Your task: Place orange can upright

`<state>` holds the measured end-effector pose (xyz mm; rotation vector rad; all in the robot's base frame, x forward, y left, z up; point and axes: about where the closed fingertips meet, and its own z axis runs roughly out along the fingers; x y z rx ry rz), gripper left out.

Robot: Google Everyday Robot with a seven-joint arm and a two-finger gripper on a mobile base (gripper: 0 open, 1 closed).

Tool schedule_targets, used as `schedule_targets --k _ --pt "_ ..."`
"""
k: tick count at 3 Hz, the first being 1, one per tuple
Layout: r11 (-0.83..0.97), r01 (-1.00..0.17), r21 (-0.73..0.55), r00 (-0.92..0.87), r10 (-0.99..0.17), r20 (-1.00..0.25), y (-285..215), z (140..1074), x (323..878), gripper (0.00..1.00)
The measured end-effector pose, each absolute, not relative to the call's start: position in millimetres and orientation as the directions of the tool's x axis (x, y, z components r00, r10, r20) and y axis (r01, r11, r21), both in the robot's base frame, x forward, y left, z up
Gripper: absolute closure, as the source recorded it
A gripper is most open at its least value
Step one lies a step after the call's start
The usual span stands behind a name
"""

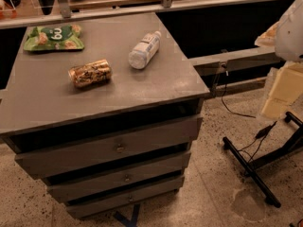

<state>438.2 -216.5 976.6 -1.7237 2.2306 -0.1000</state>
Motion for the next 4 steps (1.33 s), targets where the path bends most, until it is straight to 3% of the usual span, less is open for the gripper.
schedule_targets --k 1,2,4 --pt "0.27 -0.931 -0.248 -0.221 -0.953 -0.207 -217 977 438 0.0" --pt "0.167 -0.941 -0.294 -0.096 -0.966 -0.241 -184 983 452 0.0" --pt "-0.09 -0.918 -0.387 0.218 -0.928 -0.301 -80 996 501 0.0"
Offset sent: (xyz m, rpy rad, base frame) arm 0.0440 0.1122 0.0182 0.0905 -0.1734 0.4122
